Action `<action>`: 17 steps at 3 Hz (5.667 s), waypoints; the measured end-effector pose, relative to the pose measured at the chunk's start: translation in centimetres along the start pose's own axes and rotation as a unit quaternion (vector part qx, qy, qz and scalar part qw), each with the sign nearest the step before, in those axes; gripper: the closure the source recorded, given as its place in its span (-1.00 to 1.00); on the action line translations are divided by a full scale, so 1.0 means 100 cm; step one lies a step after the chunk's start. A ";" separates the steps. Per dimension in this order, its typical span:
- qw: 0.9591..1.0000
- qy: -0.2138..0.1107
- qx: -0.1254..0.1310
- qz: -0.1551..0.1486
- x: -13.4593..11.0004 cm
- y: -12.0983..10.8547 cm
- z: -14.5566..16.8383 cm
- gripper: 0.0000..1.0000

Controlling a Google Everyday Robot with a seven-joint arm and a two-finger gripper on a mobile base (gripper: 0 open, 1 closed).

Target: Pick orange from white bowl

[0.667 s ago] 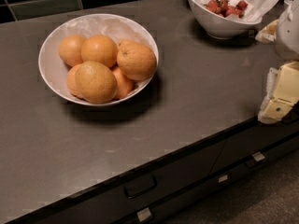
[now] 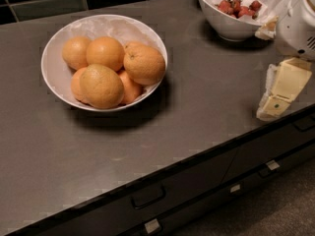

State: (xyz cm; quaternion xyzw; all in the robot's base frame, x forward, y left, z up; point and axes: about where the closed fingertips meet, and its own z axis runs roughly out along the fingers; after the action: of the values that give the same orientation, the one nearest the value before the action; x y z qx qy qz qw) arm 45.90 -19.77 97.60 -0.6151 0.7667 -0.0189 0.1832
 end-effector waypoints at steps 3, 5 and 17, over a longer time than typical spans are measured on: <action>0.997 -0.075 -0.027 -0.016 -0.054 -0.032 0.057 -1.00; 0.992 -0.110 -0.028 -0.049 -0.093 -0.045 0.071 -1.00; 0.943 -0.303 -0.062 -0.125 -0.223 -0.021 0.106 -0.54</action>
Offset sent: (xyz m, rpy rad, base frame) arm 0.0943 0.0900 -0.0478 0.2410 0.0044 0.1247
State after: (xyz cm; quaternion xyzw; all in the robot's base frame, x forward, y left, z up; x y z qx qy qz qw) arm 54.98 2.94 94.02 -0.6927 0.5914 0.1937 0.3645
